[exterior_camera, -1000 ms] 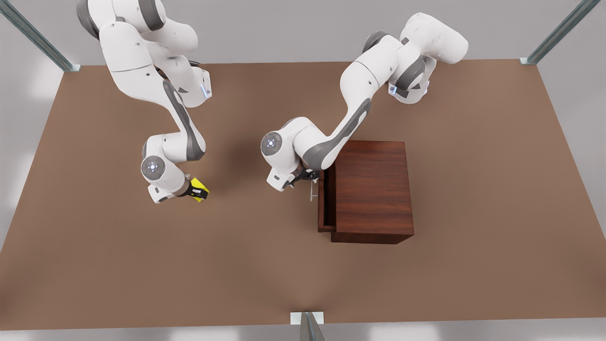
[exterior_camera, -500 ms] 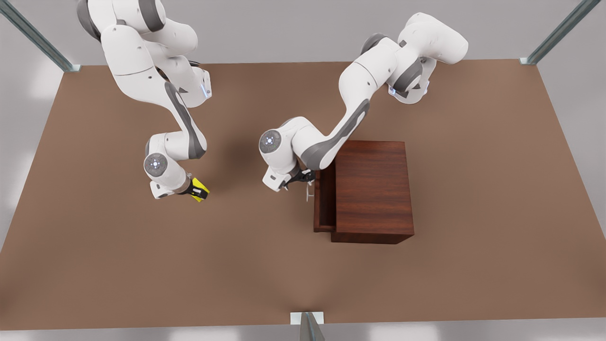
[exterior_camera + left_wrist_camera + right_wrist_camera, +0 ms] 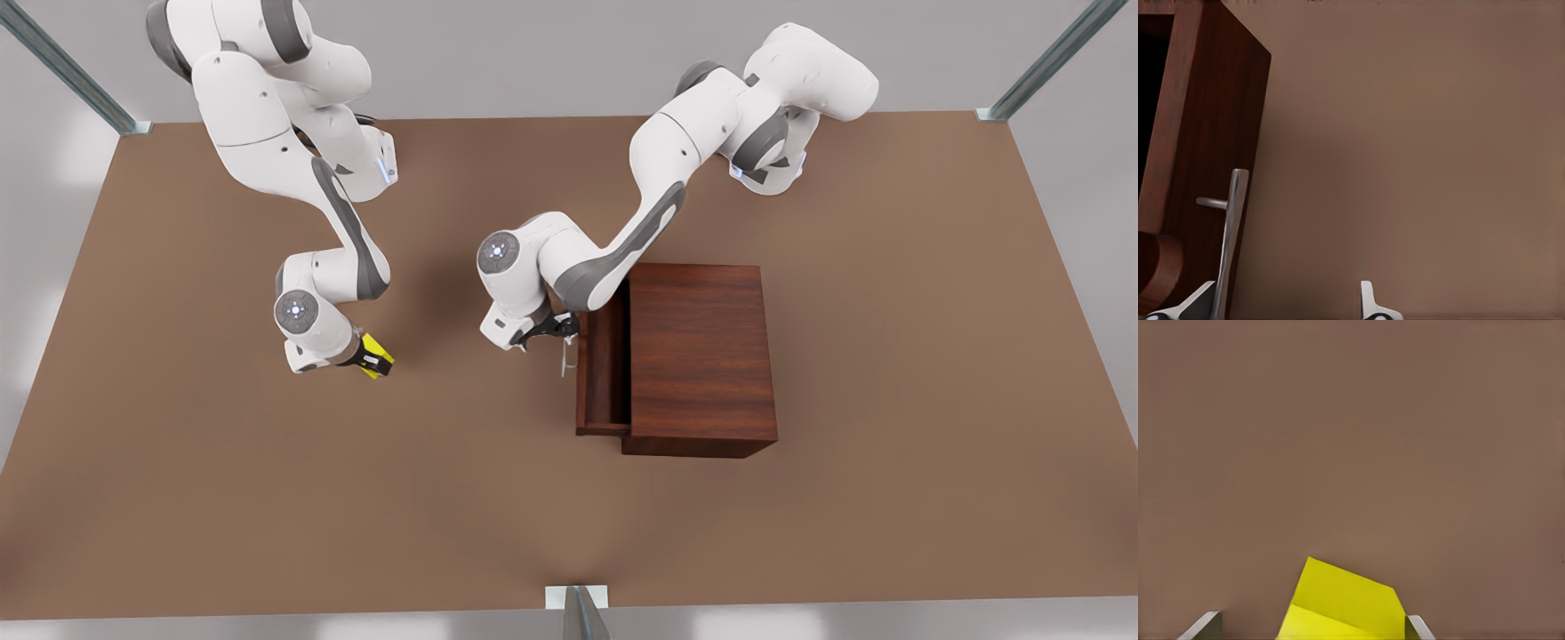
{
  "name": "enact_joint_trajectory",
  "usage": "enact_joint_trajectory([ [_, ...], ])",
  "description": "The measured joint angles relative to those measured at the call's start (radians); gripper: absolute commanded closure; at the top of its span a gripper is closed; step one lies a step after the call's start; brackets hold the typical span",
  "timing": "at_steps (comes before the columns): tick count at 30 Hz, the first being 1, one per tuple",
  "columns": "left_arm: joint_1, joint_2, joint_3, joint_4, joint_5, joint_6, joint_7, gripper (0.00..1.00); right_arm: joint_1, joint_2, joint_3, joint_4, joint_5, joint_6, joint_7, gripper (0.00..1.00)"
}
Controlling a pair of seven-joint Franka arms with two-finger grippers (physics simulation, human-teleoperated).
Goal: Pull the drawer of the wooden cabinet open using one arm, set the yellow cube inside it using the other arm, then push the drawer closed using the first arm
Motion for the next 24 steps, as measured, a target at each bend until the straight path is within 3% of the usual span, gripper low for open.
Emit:
enact_joint_trajectory([
  [5,-0.002,-0.023,-0.001,0.02,-0.009,-0.001,-0.001,0.0,0.0,-0.016,-0.001,-0.003,-0.003,-0.009,0.008,0.0],
  [8,0.051,-0.134,0.001,0.021,-0.034,-0.08,-0.002,0.0,0.0,-0.019,-0.001,-0.002,-0.004,-0.015,0.012,0.0],
  [11,0.301,-0.349,-0.003,0.021,-0.125,-0.284,0.03,0.0,-0.001,-0.018,0.0,-0.014,-0.004,-0.019,0.016,0.0],
  [13,0.462,-0.421,-0.004,0.02,-0.154,-0.419,0.081,0.0,-0.004,-0.019,0.0,-0.025,-0.004,-0.021,0.018,0.0],
  [14,0.533,-0.479,-0.003,-0.041,-0.161,-0.463,0.116,0.0,-0.006,-0.019,0.0,-0.028,-0.005,-0.021,0.019,0.0],
  [16,0.654,-0.695,-0.001,-0.368,-0.182,-0.467,0.194,0.0,-0.006,-0.017,0.0,-0.029,-0.005,-0.022,0.021,0.0],
  [17,0.684,-0.738,-0.002,-0.434,-0.192,-0.478,0.23,0.0,-0.006,-0.017,0.0,-0.029,-0.005,-0.023,0.022,0.0],
  [24,0.746,-0.781,-0.014,-0.502,-0.261,-0.572,0.441,0.0,-0.005,-0.029,0.0,-0.006,-0.005,-0.057,0.027,0.0],
])
